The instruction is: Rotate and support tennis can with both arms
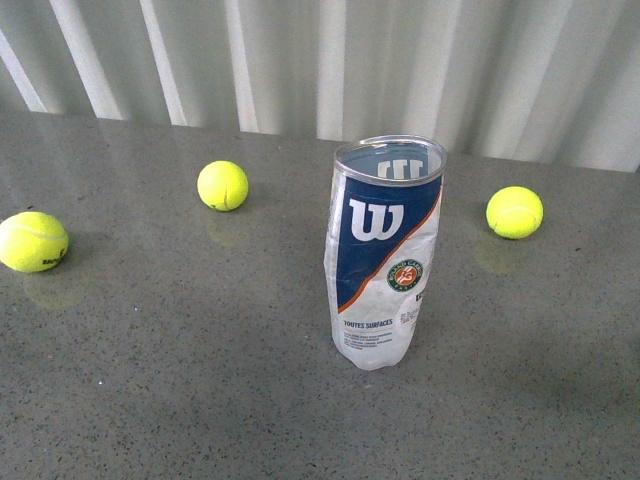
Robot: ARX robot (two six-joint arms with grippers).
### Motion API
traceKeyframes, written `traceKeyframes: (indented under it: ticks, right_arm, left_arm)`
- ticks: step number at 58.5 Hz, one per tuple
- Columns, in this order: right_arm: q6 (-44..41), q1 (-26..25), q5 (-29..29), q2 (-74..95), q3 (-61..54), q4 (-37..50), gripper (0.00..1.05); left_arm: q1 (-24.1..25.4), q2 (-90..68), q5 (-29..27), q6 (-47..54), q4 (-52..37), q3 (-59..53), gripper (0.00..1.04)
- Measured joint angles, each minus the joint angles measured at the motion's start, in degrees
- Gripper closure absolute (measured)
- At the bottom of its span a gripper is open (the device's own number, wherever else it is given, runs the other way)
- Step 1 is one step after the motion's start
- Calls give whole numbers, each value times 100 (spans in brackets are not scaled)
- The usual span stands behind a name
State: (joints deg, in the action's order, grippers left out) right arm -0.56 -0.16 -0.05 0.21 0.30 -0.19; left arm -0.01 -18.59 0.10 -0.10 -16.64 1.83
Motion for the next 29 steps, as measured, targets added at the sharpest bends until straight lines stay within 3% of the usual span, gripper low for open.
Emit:
traceKeyframes:
  ticks: [29]
  right_arm:
    - [0,0,2,0,0,0,7]
  left_arm:
    - [0,1001,-11,-4,791,-44,101]
